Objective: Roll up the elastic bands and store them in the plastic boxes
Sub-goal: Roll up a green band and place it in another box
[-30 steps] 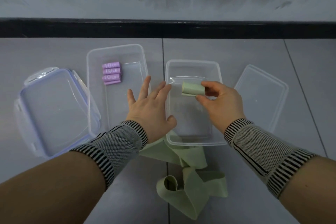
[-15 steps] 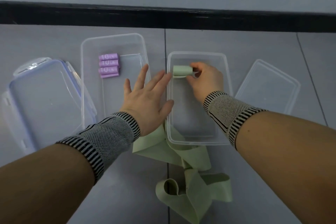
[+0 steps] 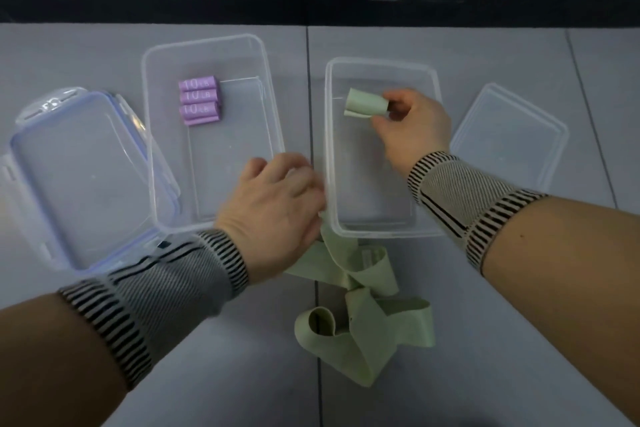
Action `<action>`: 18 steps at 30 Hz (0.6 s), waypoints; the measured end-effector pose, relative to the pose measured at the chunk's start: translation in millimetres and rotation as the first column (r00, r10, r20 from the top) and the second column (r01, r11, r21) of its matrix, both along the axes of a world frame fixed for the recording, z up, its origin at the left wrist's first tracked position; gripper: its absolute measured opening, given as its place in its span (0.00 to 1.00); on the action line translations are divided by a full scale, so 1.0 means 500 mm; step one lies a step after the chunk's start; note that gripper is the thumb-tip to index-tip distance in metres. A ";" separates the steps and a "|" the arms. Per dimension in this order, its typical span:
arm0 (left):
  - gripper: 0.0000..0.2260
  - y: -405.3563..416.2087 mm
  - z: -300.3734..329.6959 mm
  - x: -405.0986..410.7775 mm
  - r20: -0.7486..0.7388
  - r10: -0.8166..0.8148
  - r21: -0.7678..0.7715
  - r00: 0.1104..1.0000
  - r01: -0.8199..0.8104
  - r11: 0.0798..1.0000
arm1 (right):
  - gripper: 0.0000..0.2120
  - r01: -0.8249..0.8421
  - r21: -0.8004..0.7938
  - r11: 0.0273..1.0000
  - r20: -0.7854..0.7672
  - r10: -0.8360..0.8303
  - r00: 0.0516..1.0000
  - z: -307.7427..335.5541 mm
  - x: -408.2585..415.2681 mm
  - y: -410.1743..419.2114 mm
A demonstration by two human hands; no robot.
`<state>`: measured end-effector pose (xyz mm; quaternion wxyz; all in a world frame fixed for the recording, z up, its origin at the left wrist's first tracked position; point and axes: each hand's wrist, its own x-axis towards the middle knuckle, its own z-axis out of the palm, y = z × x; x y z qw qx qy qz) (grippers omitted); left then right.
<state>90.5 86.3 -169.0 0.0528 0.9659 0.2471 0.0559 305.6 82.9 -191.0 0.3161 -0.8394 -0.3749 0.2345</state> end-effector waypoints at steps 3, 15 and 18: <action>0.15 -0.043 -0.004 -0.021 -0.010 -0.058 -0.055 0.998 0.057 0.997 | 0.15 -0.082 -0.003 0.997 -0.011 0.082 0.997 0.028 -0.025 -0.052; 0.17 -0.119 -0.008 0.014 -0.359 0.120 -0.238 0.926 -0.215 0.947 | 0.16 -0.078 -0.037 0.996 0.027 0.079 0.997 0.072 -0.081 -0.143; 0.14 -0.125 -0.010 0.022 -0.380 0.148 -0.299 0.913 -0.273 0.914 | 0.16 -0.077 -0.046 0.996 0.039 0.079 0.996 0.076 -0.086 -0.144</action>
